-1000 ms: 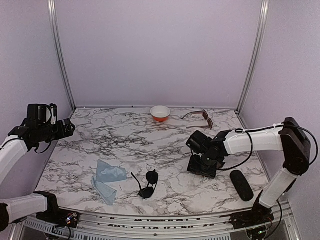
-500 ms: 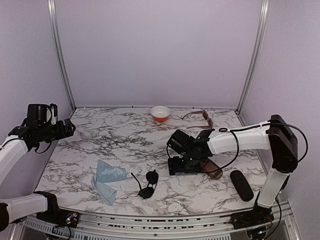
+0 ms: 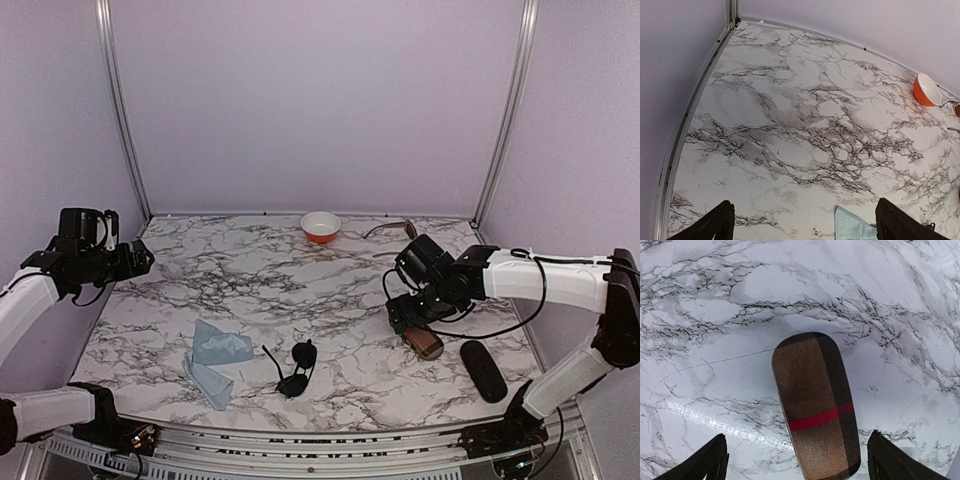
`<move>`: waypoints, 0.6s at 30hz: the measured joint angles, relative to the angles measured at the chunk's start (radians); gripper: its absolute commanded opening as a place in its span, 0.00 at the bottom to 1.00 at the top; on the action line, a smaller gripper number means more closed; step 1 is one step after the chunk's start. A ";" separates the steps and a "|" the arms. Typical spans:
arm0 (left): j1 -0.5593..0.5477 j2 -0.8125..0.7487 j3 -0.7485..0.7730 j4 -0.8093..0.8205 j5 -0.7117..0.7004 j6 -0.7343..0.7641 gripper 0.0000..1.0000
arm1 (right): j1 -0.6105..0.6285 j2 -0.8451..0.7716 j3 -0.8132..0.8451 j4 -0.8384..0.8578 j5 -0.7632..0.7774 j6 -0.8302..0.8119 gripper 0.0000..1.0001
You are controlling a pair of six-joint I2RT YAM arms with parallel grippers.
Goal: Organize the sunglasses
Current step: Move the sunglasses case to the center of the board.
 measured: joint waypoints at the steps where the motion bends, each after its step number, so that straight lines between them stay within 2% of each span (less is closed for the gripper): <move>1: 0.000 0.006 0.000 0.000 0.000 0.000 0.99 | -0.014 0.000 -0.012 0.000 -0.006 -0.008 0.94; 8: 0.000 0.026 0.000 0.000 0.001 0.000 0.99 | -0.045 0.063 -0.061 0.014 -0.056 -0.016 0.94; 18: 0.000 0.033 0.000 0.000 0.008 0.000 0.99 | -0.072 0.130 -0.107 0.054 -0.052 -0.017 0.92</move>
